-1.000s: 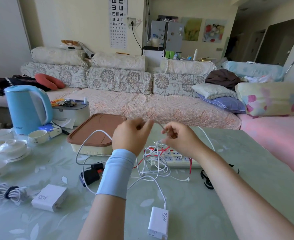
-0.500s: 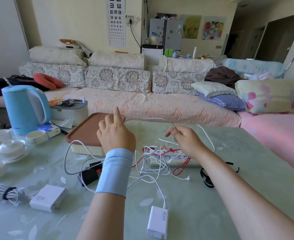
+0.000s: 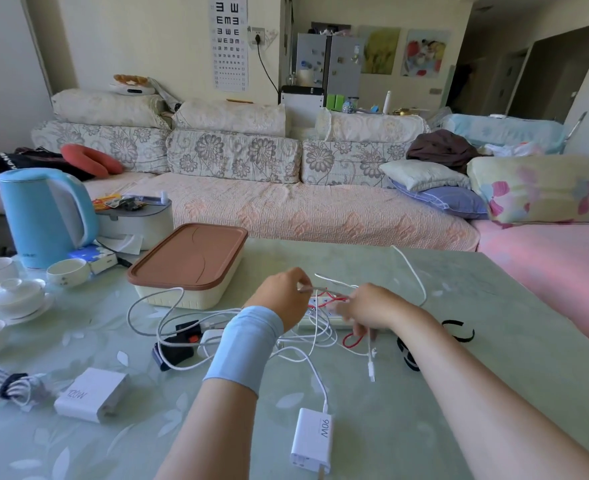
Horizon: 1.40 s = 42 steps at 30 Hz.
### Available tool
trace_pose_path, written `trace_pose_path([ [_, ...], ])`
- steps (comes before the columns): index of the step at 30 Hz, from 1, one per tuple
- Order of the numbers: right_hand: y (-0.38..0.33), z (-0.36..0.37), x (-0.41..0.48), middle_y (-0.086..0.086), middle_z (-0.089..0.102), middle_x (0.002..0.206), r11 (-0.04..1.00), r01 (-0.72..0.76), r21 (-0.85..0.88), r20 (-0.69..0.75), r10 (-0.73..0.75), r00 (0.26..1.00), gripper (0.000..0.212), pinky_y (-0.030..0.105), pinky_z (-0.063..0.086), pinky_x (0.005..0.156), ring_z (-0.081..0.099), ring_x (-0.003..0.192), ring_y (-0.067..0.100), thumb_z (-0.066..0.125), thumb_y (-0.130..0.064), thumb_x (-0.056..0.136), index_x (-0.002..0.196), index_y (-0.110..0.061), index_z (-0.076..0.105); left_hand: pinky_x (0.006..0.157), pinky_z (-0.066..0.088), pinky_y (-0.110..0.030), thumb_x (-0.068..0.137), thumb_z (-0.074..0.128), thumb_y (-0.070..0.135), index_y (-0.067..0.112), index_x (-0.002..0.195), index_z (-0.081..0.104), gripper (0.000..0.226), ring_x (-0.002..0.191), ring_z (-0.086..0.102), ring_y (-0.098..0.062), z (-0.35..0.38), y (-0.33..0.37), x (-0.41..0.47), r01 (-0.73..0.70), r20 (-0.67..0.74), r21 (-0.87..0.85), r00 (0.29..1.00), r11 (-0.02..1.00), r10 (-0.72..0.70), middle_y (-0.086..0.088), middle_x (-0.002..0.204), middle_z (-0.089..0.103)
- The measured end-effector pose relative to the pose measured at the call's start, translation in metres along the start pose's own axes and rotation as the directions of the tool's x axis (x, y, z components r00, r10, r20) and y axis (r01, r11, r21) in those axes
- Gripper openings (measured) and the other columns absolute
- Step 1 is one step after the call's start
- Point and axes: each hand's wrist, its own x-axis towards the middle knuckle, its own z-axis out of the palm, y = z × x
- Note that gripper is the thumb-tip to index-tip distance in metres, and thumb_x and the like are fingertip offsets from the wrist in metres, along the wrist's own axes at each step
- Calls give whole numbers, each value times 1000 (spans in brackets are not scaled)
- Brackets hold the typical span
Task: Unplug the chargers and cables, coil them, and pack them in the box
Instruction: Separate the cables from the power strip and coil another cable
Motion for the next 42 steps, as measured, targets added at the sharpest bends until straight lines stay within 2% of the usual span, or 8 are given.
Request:
trace_pose_path([
  [3, 13, 6, 0, 7, 49, 69, 992, -126, -20, 124, 128, 984, 42, 31, 54, 49, 51, 52, 25, 61, -52, 89, 83, -12, 73, 80, 44, -28, 95, 51, 29, 21, 110, 64, 21, 91, 57, -24, 4, -3, -3, 0, 293, 163, 955, 987, -48, -6, 106, 63],
  [7, 6, 18, -1, 5, 61, 59, 971, -180, 155, 259, 136, 956, 56, 34, 54, 65, 62, 60, 28, 42, -56, 99, 78, -8, 62, 88, 45, -25, 96, 50, 28, 20, 115, 68, 27, 90, 61, -14, 12, -10, -7, -46, 509, 289, 853, 956, -113, -1, 110, 71],
  [13, -7, 34, -9, 1, 34, 52, 935, -230, 270, 182, 185, 966, 57, 25, 43, 53, 30, 36, 16, 49, -74, 83, 82, -17, 49, 94, 45, -26, 87, 64, 37, 35, 111, 66, 24, 106, 60, -20, 22, -37, -12, -31, 414, 273, 906, 962, -89, 4, 118, 62],
  [19, -15, 70, -44, -1, 54, 66, 997, -80, -18, 181, 82, 980, 47, 20, 35, 49, 50, 54, 16, 70, -64, 74, 90, -20, 61, 91, 46, -24, 84, 68, 36, 35, 106, 68, 22, 99, 62, -15, 7, -51, -28, -9, 387, 250, 918, 968, -91, 10, 97, 62],
  [23, -11, 88, -56, 6, 69, 84, 982, 43, -184, 156, -14, 988, 15, 23, 43, 59, 65, 76, 24, 62, -26, 78, 87, -16, 68, 90, 48, -24, 81, 72, 31, 32, 105, 70, 24, 94, 62, -12, 2, -46, -35, -34, 337, 150, 941, 988, -19, 10, 98, 68],
  [32, 44, 50, -78, -7, 53, 83, 874, 277, -399, 177, -223, 959, 36, 30, 39, 65, 51, 84, 21, 39, 4, 77, 84, -27, 55, 102, 45, -27, 82, 72, 17, 27, 119, 66, 39, 103, 64, -8, 28, -14, -42, -123, 538, 68, 840, 990, 68, 12, 109, 70],
  [36, 73, 53, -78, -1, 54, 102, 943, 248, -220, 96, -233, 968, 40, 29, 46, 77, 56, 93, 20, 43, 3, 79, 98, -24, 66, 104, 38, -22, 84, 72, 28, 28, 124, 61, 42, 111, 61, -7, 37, 3, -43, -228, 706, 234, 708, 945, -4, 11, 120, 67],
  [42, 104, 37, -80, -5, 68, 98, 943, 184, 279, 28, -199, 980, 40, 17, 49, 72, 58, 80, 4, 71, 1, 77, 106, -26, 69, 106, 40, -31, 71, 80, 45, 37, 128, 53, 63, 110, 59, -8, 24, 7, -40, -196, 677, 285, 735, 938, -52, 16, 118, 64],
])
